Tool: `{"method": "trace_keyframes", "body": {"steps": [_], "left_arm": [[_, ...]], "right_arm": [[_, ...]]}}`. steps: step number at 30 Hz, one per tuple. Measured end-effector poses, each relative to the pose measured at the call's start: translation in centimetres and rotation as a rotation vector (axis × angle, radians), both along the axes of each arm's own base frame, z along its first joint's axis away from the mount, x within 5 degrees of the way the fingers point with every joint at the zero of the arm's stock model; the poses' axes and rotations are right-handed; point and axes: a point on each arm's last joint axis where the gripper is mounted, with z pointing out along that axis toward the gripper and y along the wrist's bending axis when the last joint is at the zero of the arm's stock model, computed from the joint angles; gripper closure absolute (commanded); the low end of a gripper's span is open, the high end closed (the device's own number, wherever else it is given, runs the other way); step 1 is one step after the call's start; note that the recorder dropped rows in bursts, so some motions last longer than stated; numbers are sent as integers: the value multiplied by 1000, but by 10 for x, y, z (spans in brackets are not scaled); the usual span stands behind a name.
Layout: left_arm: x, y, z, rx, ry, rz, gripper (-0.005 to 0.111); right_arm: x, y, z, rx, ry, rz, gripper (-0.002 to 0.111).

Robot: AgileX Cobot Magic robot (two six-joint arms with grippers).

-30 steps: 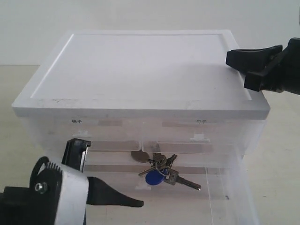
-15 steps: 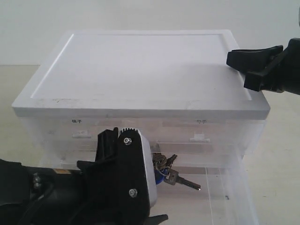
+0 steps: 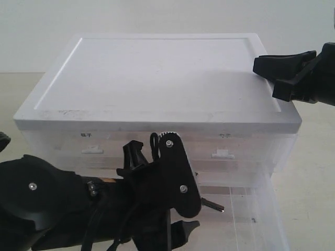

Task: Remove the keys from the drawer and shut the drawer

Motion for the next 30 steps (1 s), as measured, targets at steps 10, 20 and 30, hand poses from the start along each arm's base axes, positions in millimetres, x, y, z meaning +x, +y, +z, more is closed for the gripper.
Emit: {"method": "trace_keyframes", "body": {"steps": [10,20,30], "left_arm": [[2,-5,-6,-1,26,31,55],[2,-8,-11,-1,59,39,102],[-3,-9,-2,-19,43,-15,102]], "right_arm": [[0,0,0,5,5,-1,108],[0,0,0,7,7,-1,108],[0,0,0,5,6,2,108]]}}
